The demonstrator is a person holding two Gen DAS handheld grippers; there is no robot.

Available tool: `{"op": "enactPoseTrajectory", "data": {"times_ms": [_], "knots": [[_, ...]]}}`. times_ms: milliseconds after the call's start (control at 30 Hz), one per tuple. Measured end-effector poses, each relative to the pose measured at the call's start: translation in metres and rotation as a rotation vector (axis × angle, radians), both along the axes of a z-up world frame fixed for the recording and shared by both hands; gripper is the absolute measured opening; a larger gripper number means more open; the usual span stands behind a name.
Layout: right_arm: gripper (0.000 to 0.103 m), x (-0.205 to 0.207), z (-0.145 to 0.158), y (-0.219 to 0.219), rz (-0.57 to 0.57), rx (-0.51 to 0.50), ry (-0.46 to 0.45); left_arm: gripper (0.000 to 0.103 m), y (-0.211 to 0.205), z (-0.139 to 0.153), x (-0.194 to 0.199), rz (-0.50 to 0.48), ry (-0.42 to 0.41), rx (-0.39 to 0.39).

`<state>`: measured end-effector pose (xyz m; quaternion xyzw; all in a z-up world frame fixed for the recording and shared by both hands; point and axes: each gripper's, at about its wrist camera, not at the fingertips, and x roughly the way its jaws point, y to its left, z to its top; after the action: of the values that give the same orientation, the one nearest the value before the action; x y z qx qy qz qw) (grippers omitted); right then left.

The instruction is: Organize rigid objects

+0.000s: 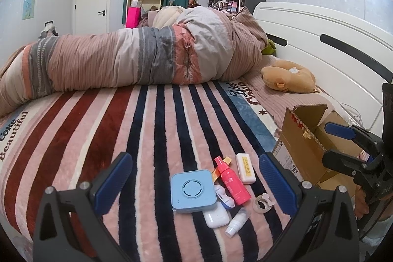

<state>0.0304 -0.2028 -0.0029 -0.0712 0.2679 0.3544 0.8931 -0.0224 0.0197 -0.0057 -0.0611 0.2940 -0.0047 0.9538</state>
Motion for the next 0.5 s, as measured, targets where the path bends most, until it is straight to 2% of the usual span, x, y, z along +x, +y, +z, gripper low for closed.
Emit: {"op": "enactPoseTrajectory", "data": {"times_ms": [133, 200, 267, 367, 500], "knots": [[0.101, -0.001, -0.001, 0.002, 0.002, -0.007, -0.003, 0.103, 0.000, 0.000, 0.000, -0.003, -0.002, -0.003], [0.087, -0.003, 0.000, 0.005, 0.004, -0.013, -0.007, 0.103, 0.003, -0.002, -0.001, -0.013, -0.008, -0.017], [0.084, -0.005, 0.001, 0.011, 0.000, -0.034, -0.015, 0.103, 0.011, -0.005, -0.001, -0.026, -0.020, -0.041], [0.067, -0.011, 0.003, 0.032, 0.035, -0.064, -0.014, 0.103, 0.029, -0.012, 0.000, -0.031, -0.015, -0.062], [0.058, -0.015, -0.015, 0.074, 0.120, -0.111, 0.052, 0.103, 0.051, -0.028, 0.007, 0.001, 0.027, -0.004]]}}
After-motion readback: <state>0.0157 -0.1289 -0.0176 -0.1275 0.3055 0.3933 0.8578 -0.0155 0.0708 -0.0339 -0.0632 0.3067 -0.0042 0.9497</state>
